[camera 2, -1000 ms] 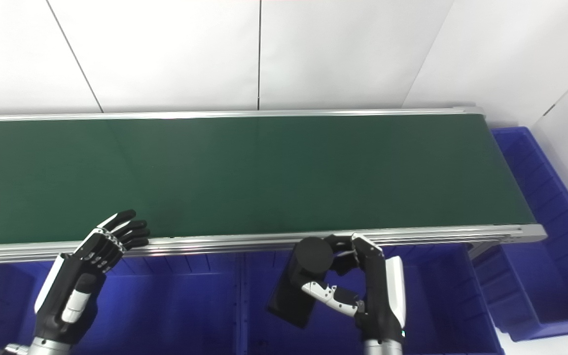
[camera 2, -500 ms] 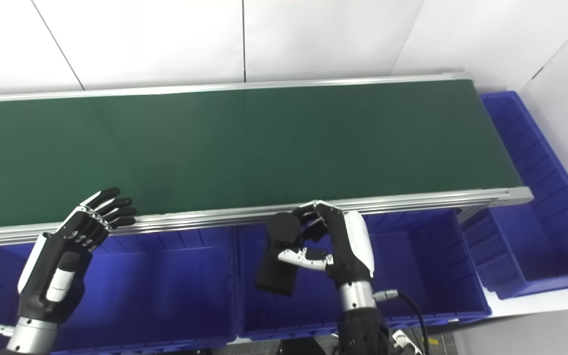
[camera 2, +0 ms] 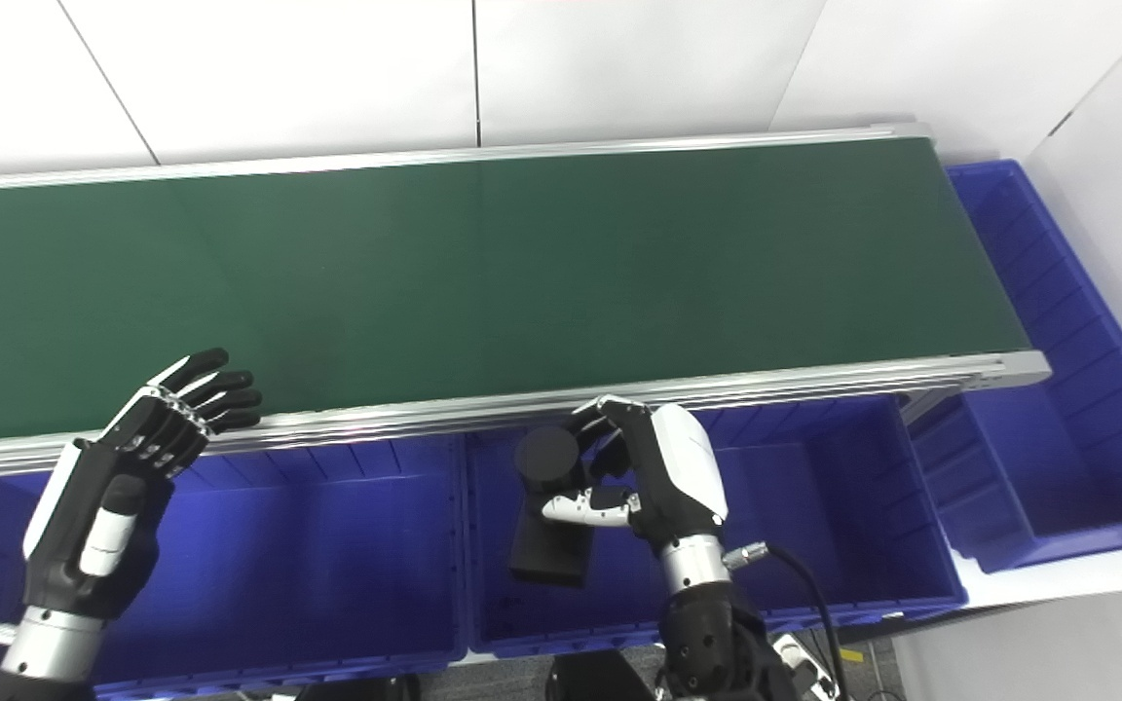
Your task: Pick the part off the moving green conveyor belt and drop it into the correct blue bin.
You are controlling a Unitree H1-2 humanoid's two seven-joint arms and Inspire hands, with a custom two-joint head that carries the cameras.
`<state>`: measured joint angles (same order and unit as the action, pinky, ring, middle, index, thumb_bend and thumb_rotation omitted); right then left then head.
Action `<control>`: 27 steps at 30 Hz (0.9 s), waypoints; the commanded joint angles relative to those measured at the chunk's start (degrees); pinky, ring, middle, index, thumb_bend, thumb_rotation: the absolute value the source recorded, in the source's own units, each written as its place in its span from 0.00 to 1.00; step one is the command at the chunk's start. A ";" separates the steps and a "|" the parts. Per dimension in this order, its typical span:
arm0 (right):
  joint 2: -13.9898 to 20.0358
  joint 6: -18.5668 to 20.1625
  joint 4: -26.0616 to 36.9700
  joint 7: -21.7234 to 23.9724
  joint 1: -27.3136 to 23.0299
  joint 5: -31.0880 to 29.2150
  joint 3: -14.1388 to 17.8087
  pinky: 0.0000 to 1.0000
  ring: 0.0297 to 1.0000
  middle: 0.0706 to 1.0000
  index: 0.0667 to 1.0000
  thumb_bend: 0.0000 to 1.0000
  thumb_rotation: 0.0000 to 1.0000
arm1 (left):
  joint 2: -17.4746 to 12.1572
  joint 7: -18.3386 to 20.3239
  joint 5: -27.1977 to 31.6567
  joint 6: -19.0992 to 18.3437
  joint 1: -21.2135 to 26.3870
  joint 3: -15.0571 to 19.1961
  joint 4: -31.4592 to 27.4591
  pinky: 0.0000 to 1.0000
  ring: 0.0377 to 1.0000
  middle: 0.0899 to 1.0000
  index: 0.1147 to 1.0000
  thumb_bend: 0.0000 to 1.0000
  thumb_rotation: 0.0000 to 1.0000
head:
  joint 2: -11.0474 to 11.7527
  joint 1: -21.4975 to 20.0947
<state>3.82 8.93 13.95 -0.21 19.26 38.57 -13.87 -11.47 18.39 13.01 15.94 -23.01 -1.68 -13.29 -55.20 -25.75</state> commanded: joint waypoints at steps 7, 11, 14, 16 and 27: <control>0.68 2.04 1.40 1.56 -0.58 0.53 -0.52 0.44 0.39 0.45 0.48 0.52 0.00 | 0.30 -0.69 -0.02 0.49 0.60 -0.01 -1.49 0.73 0.75 0.77 0.82 0.83 0.82 | 0.75 0.39; 0.78 3.37 2.10 2.83 -0.50 0.16 -0.37 0.42 0.38 0.46 0.51 0.51 0.00 | 0.43 -0.60 -0.03 0.90 0.62 -0.11 -1.13 0.73 0.75 0.77 0.82 0.82 0.82 | 0.96 0.73; 1.36 6.02 3.32 5.87 -0.55 0.47 -0.81 0.45 0.46 0.44 0.50 0.52 0.00 | 0.54 -0.58 0.08 1.07 0.63 -0.18 -1.00 0.73 0.75 0.77 0.82 0.81 0.82 | 1.09 0.80; 2.62 7.32 4.56 8.52 -0.62 1.40 -1.84 0.52 0.57 0.56 0.53 0.55 0.14 | 0.53 -0.55 0.03 1.09 0.54 -0.23 -1.03 0.73 0.75 0.77 0.82 0.81 0.82 | 1.29 0.75; 5.47 8.98 7.05 12.84 -0.72 3.18 -3.85 0.73 0.82 0.84 0.86 0.74 0.90 | 0.94 -0.48 0.23 1.36 0.42 -0.38 -0.55 0.73 0.75 0.77 0.82 0.82 0.81 | 2.04 1.44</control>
<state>9.14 17.21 18.82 12.57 18.78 41.73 -17.55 -10.62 18.27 12.98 15.60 -22.82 -2.03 -13.12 -53.18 -24.35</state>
